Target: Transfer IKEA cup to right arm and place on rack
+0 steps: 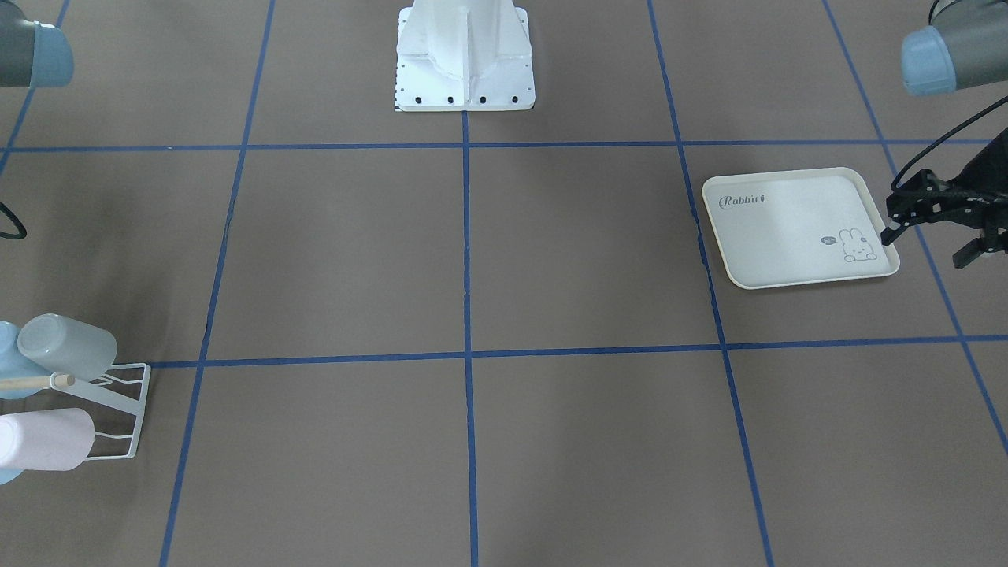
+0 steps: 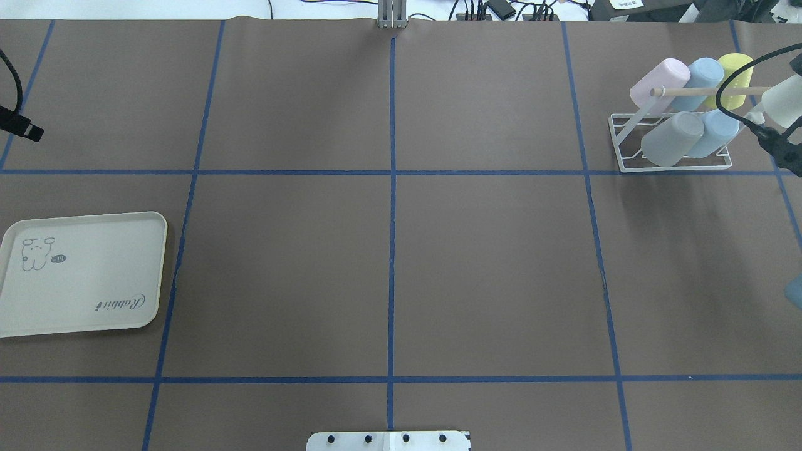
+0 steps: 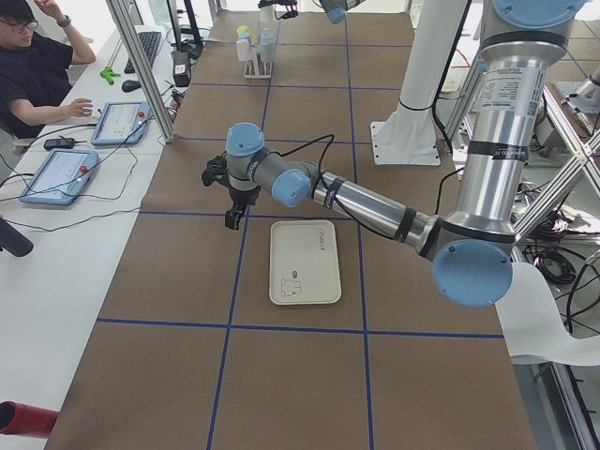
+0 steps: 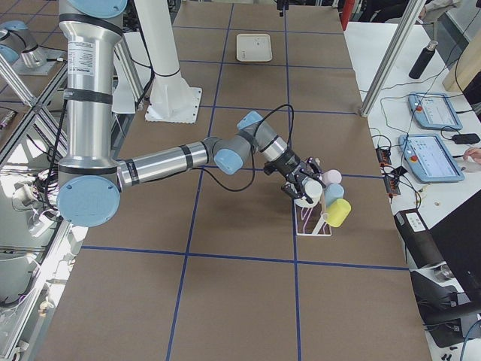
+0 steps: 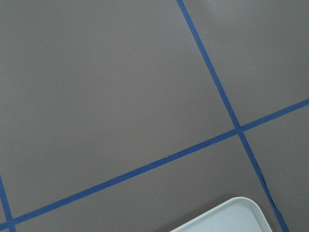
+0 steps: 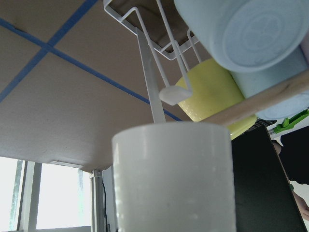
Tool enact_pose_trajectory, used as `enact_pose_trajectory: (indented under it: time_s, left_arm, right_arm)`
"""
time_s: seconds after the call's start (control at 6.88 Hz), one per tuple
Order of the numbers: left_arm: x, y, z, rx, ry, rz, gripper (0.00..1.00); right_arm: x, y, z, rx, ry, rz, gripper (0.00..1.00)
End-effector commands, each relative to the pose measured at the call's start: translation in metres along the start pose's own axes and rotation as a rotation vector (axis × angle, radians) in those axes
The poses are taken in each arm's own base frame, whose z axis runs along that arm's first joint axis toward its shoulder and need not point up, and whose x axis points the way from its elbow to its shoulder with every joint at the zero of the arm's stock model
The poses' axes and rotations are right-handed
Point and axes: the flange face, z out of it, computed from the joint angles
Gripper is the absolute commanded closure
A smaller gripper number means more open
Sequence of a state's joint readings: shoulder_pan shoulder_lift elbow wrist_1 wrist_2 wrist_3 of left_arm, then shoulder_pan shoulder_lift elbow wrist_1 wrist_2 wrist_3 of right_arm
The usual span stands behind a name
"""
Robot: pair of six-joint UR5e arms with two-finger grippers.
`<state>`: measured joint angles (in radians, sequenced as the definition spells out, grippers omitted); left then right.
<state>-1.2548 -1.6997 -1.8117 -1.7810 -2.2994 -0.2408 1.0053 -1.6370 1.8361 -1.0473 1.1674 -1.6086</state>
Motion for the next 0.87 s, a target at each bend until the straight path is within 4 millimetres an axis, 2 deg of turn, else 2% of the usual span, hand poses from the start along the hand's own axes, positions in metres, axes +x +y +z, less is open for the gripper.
enact_pose_trajectory:
  time_s: [0.0,0.29,0.73]
  left_arm:
    - [0.001,-0.001,0.0,0.0,0.001,0.002,0.0]
    - [0.001,-0.001,0.0,0.0,0.001,0.002,0.0]
    - [0.0,-0.001,0.0,0.001,0.0,0.001,0.0]
  right_arm:
    - [-0.008,-0.004,0.009,-0.001,0.003,0.0,0.64]
    - [-0.008,-0.019,0.013,0.013,-0.002,-0.01,0.64]
    - [-0.002,-0.028,0.012,0.023,0.006,-0.022,0.64]
